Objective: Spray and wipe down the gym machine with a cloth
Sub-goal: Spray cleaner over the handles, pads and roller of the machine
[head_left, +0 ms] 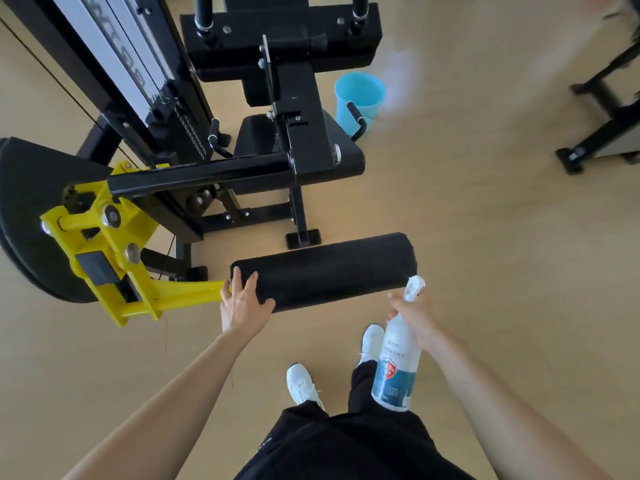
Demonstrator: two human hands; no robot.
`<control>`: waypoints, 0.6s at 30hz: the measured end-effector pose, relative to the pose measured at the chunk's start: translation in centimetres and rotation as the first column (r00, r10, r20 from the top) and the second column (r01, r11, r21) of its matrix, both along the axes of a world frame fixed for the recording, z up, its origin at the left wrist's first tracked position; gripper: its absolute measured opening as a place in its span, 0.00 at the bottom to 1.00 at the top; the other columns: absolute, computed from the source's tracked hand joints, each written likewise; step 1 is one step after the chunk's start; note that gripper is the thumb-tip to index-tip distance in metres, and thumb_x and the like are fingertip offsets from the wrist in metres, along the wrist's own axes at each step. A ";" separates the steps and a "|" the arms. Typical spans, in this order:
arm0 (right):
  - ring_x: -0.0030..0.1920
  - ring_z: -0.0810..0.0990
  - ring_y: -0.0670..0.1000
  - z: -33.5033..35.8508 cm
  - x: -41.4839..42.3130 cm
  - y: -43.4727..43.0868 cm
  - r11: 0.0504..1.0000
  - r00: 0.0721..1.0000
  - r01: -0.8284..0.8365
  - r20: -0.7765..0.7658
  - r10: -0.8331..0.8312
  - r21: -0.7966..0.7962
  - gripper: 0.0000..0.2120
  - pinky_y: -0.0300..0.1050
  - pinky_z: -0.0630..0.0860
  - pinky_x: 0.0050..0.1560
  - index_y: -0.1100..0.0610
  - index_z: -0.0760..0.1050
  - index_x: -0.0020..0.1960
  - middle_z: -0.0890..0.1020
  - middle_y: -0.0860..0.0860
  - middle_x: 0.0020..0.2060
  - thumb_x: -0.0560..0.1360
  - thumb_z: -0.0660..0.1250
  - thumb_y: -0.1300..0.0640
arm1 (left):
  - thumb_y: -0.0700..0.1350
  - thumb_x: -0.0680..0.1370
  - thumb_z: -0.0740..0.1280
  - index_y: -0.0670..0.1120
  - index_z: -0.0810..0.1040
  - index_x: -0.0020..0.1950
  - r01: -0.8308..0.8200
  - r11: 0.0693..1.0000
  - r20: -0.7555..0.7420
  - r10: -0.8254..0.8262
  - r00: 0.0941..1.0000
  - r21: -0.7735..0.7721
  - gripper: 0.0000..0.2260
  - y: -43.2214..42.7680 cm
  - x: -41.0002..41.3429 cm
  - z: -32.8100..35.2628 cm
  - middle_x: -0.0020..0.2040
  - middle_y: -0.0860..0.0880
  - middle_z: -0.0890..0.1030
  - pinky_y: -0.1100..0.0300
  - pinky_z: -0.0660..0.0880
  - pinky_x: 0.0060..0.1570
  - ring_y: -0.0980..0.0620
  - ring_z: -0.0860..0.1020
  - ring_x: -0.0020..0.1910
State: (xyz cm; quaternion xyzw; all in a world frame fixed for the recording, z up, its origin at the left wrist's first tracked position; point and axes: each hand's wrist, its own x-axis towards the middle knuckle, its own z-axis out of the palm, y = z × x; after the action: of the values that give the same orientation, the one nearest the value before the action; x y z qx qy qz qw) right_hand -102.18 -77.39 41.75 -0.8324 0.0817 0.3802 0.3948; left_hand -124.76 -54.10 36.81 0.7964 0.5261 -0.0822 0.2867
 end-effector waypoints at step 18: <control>0.36 0.84 0.43 2.1 -6.3 6.2 0.659 0.655 -0.744 0.071 0.752 -0.111 0.10 0.41 0.77 0.45 0.47 0.71 0.47 0.85 0.48 0.32 0.77 0.71 0.45 | 0.50 0.78 0.67 0.53 0.48 0.84 0.199 0.980 -0.098 -0.195 0.976 0.027 0.40 -3.7 -4.1 -2.5 0.85 0.52 0.42 0.48 0.61 0.78 0.43 0.43 0.83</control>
State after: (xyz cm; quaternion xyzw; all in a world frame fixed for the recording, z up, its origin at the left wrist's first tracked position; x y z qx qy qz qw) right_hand -108.50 -71.19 43.84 -0.8255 -0.2763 0.4592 0.1771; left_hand -128.85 -57.82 34.32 0.8449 0.4591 -0.1384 0.2371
